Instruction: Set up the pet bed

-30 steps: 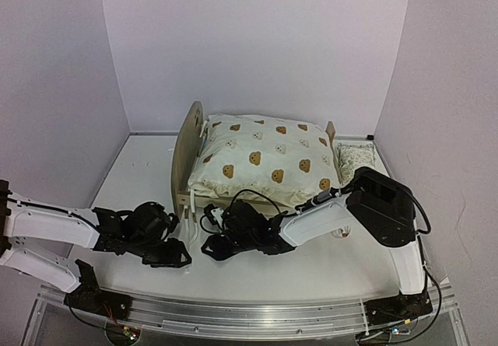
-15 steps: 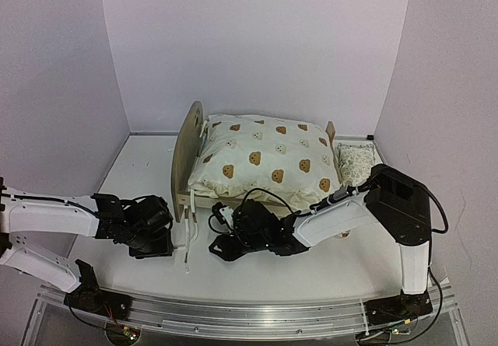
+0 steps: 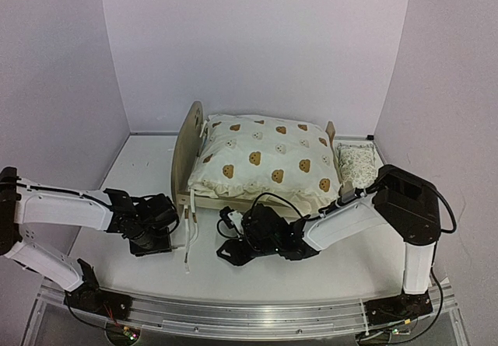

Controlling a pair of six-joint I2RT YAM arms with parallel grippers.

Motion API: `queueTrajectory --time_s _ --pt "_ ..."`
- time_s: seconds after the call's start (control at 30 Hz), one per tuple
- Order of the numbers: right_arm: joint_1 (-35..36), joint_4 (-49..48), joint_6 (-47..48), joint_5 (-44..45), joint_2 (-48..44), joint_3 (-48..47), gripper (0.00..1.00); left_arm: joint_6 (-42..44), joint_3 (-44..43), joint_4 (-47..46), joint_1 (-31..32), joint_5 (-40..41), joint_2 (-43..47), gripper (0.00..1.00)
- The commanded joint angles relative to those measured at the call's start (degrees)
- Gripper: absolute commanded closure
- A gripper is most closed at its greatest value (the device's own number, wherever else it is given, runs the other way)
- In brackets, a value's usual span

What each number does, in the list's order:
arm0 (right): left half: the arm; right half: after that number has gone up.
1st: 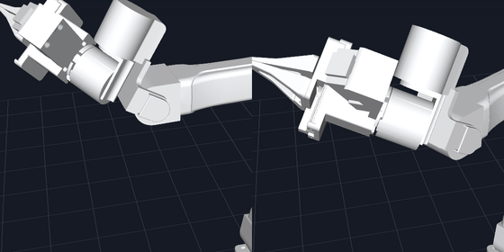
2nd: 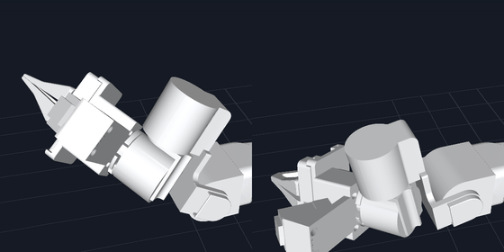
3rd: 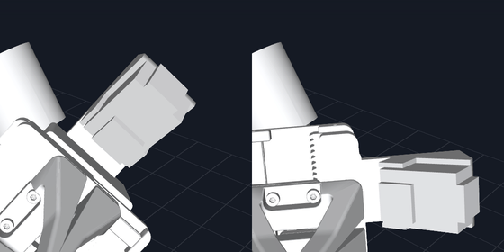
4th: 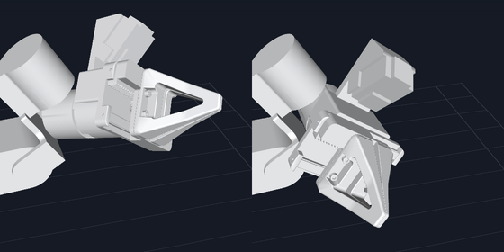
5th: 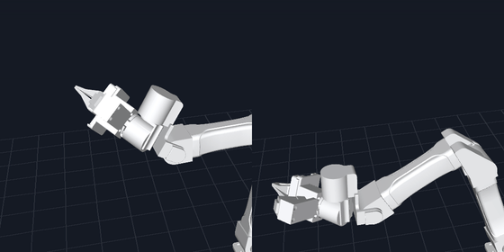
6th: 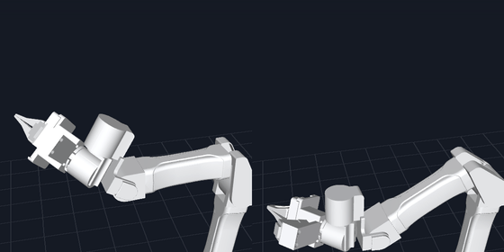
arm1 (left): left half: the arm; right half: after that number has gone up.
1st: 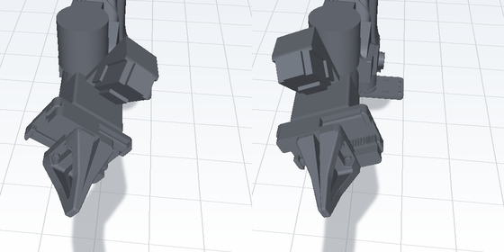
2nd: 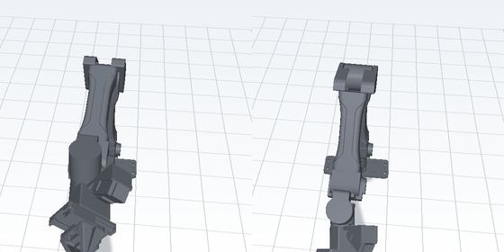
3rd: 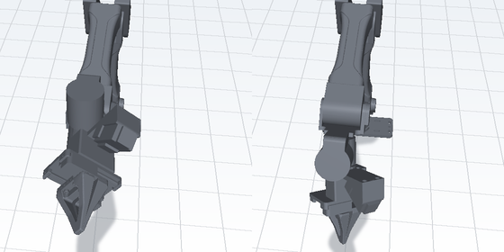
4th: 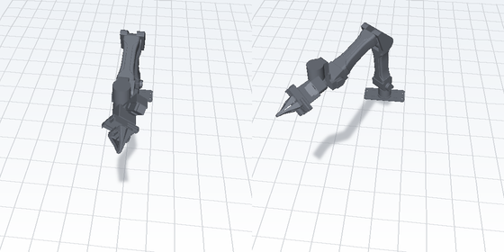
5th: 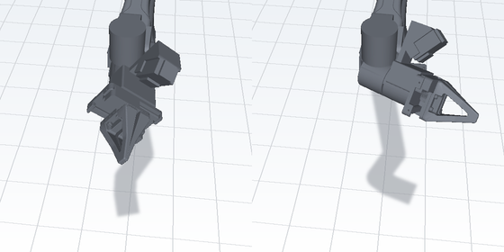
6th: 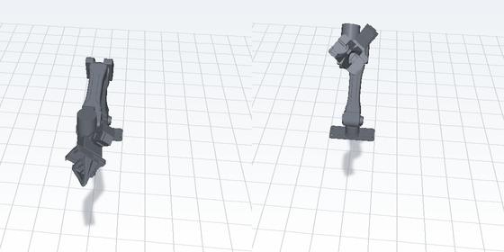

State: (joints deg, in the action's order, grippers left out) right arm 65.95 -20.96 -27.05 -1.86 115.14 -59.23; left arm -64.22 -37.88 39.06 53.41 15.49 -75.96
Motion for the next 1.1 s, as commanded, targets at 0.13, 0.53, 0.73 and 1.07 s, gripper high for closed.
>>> queueTrajectory --time_s 0.13,0.53,0.73,1.07 --pt "0.4 -3.4 -0.3 -1.7 -2.7 1.0 0.68 -6.2 4.0 -8.1 -2.3 2.3 8.0 0.42" --pt "0.3 -5.5 -0.4 -1.3 -3.0 3.0 0.68 -24.6 -2.4 7.2 -3.4 2.4 4.9 0.01" --pt "0.3 -5.7 0.0 -0.3 -4.0 4.5 0.68 -31.3 -2.7 7.9 -3.4 -0.3 5.6 0.14" --pt "0.3 -6.3 0.0 0.5 -4.1 5.9 0.68 -34.5 -1.9 -0.1 -3.6 -3.2 1.7 0.34"
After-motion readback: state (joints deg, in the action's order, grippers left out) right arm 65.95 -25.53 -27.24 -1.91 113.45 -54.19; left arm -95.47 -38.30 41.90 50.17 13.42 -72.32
